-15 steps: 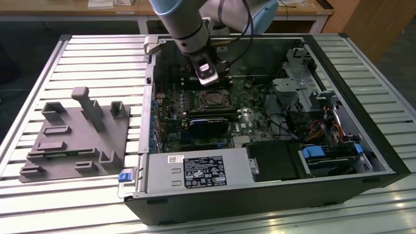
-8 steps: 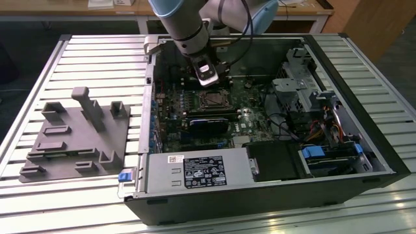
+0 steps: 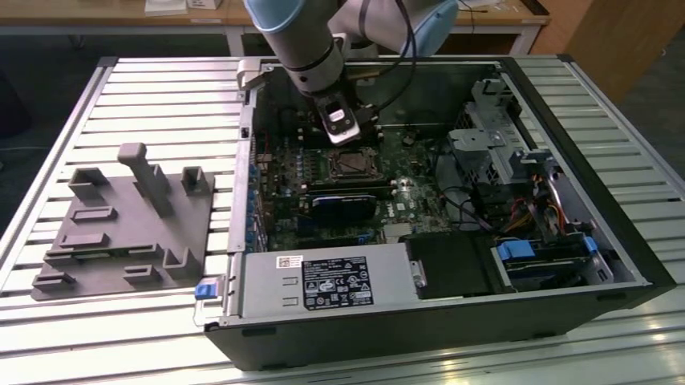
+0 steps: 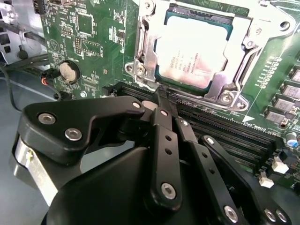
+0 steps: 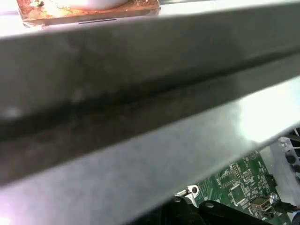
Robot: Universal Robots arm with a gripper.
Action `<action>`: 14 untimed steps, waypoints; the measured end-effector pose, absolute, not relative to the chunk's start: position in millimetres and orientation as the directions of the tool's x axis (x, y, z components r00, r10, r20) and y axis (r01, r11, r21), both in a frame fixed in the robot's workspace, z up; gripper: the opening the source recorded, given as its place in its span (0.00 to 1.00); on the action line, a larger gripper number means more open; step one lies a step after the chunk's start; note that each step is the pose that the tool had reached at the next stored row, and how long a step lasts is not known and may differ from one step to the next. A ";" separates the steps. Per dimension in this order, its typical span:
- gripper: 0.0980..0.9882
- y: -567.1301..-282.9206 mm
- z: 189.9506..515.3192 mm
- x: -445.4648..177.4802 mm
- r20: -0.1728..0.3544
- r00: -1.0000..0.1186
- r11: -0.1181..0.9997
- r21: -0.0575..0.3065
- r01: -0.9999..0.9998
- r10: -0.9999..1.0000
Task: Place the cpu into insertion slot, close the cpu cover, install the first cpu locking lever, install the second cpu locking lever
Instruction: 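Install the first cpu locking lever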
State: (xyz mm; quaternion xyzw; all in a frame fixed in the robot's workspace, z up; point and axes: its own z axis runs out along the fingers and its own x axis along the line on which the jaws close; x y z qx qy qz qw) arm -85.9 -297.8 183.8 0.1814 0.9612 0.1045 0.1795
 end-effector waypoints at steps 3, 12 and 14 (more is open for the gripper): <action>0.01 -298.1 182.5 -86.0 -0.307 -0.871 0.913 0.265 0.309 0.384; 0.01 -298.8 181.7 -86.1 -0.304 -0.874 0.914 0.272 0.303 0.380; 0.01 -298.8 181.5 -85.9 -0.303 -0.874 0.913 0.276 0.301 0.380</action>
